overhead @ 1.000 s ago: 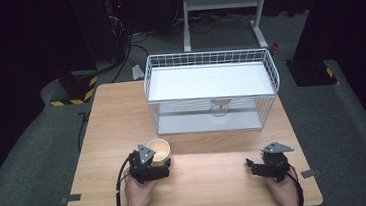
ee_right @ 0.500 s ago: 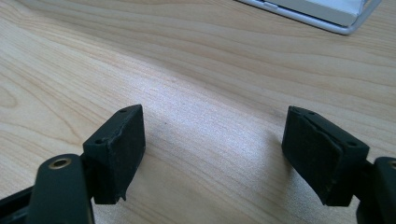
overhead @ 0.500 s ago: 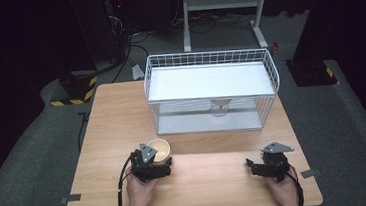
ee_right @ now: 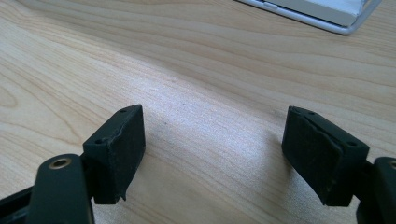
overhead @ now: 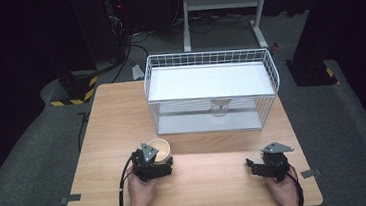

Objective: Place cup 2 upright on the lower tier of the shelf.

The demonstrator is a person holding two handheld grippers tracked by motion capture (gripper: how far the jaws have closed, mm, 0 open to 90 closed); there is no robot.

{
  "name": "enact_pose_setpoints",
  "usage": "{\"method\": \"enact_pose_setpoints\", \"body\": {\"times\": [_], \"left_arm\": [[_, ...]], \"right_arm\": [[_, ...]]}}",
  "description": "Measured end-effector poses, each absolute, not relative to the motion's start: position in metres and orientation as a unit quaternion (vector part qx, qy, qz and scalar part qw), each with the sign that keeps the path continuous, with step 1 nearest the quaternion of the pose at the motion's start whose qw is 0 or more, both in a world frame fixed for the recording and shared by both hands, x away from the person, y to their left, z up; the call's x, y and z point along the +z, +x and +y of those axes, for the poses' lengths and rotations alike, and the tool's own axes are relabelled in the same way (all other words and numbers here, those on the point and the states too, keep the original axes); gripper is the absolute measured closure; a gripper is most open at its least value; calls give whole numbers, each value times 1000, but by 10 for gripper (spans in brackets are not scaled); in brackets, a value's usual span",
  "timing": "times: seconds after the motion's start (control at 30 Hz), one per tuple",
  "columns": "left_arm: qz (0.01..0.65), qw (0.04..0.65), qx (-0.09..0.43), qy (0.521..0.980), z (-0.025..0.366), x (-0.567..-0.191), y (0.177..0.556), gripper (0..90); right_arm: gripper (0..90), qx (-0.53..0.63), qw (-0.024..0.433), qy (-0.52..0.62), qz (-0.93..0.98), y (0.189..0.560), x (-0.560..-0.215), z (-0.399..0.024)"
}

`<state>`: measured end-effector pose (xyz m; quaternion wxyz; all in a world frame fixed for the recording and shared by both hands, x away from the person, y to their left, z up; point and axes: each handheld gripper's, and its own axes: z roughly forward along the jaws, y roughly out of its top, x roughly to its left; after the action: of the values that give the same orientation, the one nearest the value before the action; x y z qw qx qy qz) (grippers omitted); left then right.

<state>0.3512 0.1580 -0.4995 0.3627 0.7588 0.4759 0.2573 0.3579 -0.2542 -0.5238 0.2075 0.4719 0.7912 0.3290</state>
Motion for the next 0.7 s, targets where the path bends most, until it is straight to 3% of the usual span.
{"method": "enact_pose_setpoints", "body": {"times": [0.7], "left_arm": [[471, 364, 259, 760, 158, -496, 350, 87]], "right_arm": [[217, 329, 208, 472, 791, 358, -524, -254]]}}
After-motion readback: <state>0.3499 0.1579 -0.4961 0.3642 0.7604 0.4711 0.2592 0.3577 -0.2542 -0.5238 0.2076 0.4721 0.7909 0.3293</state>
